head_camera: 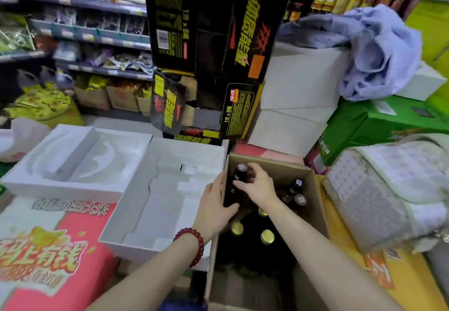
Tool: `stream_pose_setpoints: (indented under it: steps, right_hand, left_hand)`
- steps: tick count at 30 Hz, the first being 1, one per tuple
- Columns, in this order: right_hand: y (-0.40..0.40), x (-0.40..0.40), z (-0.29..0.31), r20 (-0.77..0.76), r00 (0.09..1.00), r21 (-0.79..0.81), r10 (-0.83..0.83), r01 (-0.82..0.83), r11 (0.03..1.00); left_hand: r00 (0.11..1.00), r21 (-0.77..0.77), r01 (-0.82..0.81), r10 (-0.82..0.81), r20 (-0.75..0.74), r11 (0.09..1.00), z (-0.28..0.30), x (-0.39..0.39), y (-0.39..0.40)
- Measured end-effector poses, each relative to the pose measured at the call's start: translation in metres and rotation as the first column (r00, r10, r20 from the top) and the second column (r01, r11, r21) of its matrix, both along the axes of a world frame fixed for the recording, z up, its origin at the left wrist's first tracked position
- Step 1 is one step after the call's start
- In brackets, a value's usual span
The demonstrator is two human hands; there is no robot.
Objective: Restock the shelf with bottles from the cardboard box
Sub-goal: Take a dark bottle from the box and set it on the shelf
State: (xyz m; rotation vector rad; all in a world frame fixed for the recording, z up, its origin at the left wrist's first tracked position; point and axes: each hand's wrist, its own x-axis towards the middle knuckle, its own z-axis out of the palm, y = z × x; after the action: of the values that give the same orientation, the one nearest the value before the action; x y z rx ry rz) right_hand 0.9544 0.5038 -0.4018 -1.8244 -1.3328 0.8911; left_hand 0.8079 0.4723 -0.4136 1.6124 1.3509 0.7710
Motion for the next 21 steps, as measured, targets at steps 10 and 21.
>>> stream_pose_setpoints:
  steps: [10, 21]
  right_hand:
    - [0.003, -0.007, -0.014, 0.023, 0.997, 0.152, -0.078, 0.074, 0.986]
    - [-0.009, 0.029, 0.122, -0.008, 1.0, 0.193, -0.024, 0.025, 0.981]
  left_hand:
    - [1.0, 0.041, 0.004, -0.003, -0.024, 0.999, -0.004, 0.001, 0.001]
    - [0.952, -0.212, 0.195, -0.237, -0.196, 0.958, 0.056, -0.012, -0.001]
